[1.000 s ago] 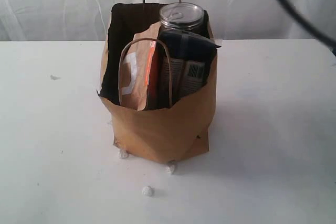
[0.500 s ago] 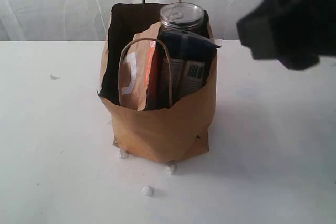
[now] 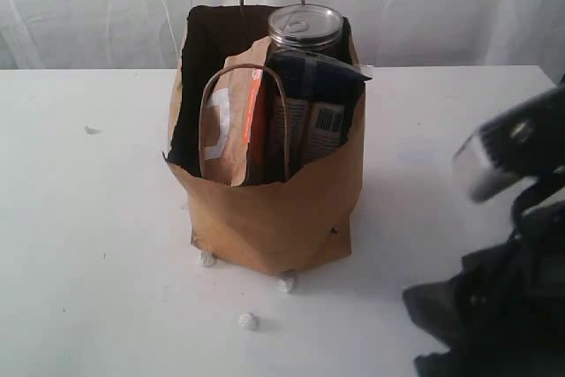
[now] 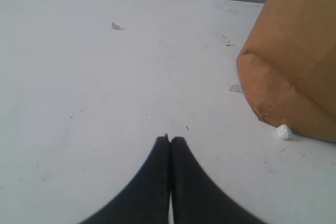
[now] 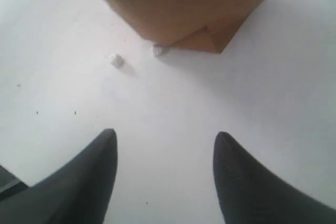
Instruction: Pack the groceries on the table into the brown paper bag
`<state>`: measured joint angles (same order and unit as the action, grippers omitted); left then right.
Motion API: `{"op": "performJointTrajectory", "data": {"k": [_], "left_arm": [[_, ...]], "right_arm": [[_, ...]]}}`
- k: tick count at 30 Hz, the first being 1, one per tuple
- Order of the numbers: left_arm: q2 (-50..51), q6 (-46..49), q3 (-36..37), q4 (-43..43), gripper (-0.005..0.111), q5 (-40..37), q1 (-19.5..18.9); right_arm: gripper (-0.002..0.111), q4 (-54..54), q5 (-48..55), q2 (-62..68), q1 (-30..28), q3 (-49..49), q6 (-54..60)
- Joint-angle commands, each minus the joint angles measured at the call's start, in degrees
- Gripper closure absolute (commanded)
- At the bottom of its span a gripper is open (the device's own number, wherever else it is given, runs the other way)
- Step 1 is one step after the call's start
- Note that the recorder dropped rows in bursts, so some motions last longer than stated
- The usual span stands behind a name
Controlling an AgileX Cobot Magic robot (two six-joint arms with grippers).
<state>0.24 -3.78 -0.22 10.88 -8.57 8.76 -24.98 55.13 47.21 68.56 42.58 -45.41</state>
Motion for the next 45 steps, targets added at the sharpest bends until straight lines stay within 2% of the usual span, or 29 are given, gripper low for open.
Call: {"op": "performJointTrajectory", "data": {"k": [1,7,12,18,22,27,31,36,40,45], "left_arm": [[-0.2,-0.2,0.2,0.3,0.107,0.1,-0.1],[-0.2,-0.2,0.2,0.3,0.107,0.1,-0.1],[-0.2,-0.2,0.2,0.3,0.107,0.1,-0.1],[-0.2,-0.2,0.2,0.3,0.107,0.1,-0.1],[-0.2,-0.2,0.2,0.3,0.107,0.1,-0.1],[-0.2,-0.2,0.2,0.3,0.107,0.1,-0.1],[-0.2,-0.2,0.2,0.3,0.107,0.1,-0.1],[-0.2,-0.2,0.2,0.3,0.107,0.1,-0.1],[-0.2,-0.2,0.2,0.3,0.107,0.1,-0.1],[-0.2,-0.2,0.2,0.3,0.107,0.1,-0.1]], "right_arm": [[0.057,-0.4,-8.5,4.6,0.1,-5.1,-6.0],[0.057,-9.2,-16.8,12.8,0.1,-7.4,-21.8],[0.057,-12.6,-21.6,19.2,0.0,-7.4,-28.4],[0.059,-26.7,-22.1,26.7,-0.1,-7.4,-46.2],[0.062,-32.3,-22.5,31.4,-0.1,-7.2,-52.4],[0.062,-32.3,-29.6,33.9,-4.3,-7.2,-52.4],[0.062,-31.7,-37.7,35.5,-10.6,-7.0,-50.5],[0.062,-22.3,-39.2,38.2,-16.6,-3.5,-34.1],[0.062,-13.0,-37.6,41.2,-18.2,-0.6,-20.7],[0.062,-10.4,-37.8,45.3,-16.6,0.1,-19.1]]}}
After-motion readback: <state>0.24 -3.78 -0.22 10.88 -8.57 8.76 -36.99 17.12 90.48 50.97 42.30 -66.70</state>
